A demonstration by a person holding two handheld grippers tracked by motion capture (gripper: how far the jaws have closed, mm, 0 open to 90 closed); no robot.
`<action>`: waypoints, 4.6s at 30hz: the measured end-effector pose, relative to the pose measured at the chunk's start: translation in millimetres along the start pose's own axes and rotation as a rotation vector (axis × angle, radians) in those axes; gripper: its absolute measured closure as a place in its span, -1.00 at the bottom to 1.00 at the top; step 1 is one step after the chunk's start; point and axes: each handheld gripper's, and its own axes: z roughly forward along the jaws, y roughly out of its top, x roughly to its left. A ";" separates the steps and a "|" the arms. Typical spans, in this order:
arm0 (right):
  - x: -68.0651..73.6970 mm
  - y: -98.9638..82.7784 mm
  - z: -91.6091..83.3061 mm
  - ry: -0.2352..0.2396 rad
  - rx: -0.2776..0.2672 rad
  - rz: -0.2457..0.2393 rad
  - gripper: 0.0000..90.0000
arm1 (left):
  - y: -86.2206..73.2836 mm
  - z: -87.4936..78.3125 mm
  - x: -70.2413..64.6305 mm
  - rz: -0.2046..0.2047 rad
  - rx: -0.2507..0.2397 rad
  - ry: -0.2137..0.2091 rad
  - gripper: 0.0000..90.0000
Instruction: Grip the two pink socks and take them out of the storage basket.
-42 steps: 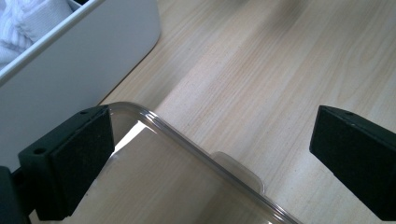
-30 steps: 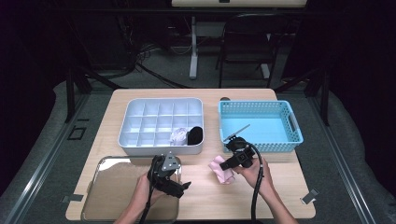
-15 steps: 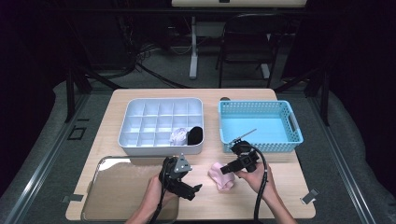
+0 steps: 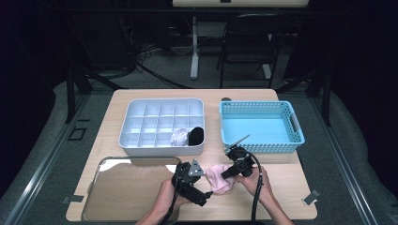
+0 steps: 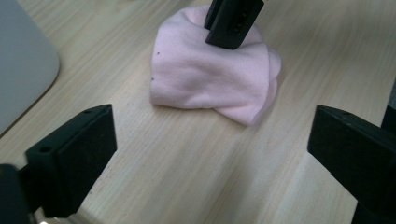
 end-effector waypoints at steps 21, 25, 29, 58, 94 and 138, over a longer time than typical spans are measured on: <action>-27.3 -1.5 -15.0 -0.057 -0.019 0.004 0.37 | 4.0 33.4 -19.1 0.058 0.063 -0.030 0.11; -27.6 -4.4 -11.3 -0.064 0.008 0.002 0.59 | 3.5 38.9 -19.1 0.045 0.063 -0.031 0.30; -27.0 -4.3 -11.2 -0.070 0.008 -0.001 0.77 | 3.0 42.4 -19.7 0.028 0.034 -0.023 0.48; -15.7 -5.1 -46.3 0.078 -0.121 0.043 0.90 | 6.4 2.4 0.4 -0.048 -0.004 -0.004 -0.39; -7.7 2.5 -6.7 -0.144 -0.009 0.023 0.14 | 14.8 34.0 -16.1 -0.009 0.042 0.070 -0.08; -15.8 -1.7 -6.8 -0.228 0.054 0.002 0.72 | -12.2 -9.9 25.3 -0.153 0.061 0.086 0.03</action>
